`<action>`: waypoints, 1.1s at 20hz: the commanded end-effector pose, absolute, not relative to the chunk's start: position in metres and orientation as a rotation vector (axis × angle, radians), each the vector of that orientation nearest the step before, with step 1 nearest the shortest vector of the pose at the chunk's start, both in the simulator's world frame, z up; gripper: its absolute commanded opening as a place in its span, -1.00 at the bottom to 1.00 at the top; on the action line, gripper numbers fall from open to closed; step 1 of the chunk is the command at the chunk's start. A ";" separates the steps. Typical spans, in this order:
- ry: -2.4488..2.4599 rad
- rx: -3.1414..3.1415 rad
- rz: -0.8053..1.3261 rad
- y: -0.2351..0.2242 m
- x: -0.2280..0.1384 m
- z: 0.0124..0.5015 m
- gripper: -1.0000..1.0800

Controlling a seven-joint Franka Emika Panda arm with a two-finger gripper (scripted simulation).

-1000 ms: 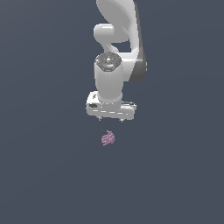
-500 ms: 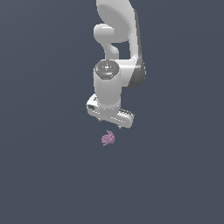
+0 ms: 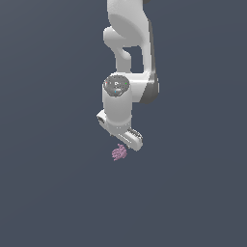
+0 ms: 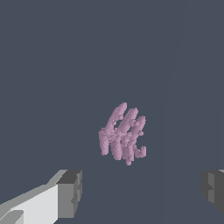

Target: Pick up the object and move it to a goal position.

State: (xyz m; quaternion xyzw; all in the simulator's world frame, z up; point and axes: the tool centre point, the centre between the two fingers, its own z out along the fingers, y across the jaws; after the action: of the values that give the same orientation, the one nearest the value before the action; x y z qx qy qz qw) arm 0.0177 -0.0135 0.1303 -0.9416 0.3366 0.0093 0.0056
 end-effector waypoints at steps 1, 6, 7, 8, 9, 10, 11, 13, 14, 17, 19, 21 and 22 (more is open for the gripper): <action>1.161 -2.908 0.027 -0.015 0.020 0.125 0.92; 1.366 -2.821 0.020 -0.017 0.024 0.115 0.92; 1.405 -2.802 0.019 -0.018 0.025 0.113 0.92; 1.443 -2.784 0.017 -0.018 0.026 0.112 0.92; 1.478 -2.766 0.016 -0.019 0.027 0.110 0.92; 1.511 -2.749 0.014 -0.019 0.027 0.108 0.92; 1.542 -2.733 0.013 -0.020 0.028 0.107 0.92; 1.597 -2.702 0.010 -0.021 0.029 0.104 0.92; 1.621 -2.688 0.009 -0.021 0.030 0.103 0.92; 1.682 -2.652 0.005 -0.022 0.031 0.100 0.92; 1.713 -2.633 0.003 -0.022 0.032 0.098 0.92; 1.735 -2.618 0.002 -0.023 0.032 0.097 0.92; 1.744 -2.613 0.001 -0.023 0.033 0.096 0.92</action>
State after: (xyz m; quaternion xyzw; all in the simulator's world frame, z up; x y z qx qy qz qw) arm 0.0320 -0.0226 0.0972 -0.8355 0.5495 0.0008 0.0002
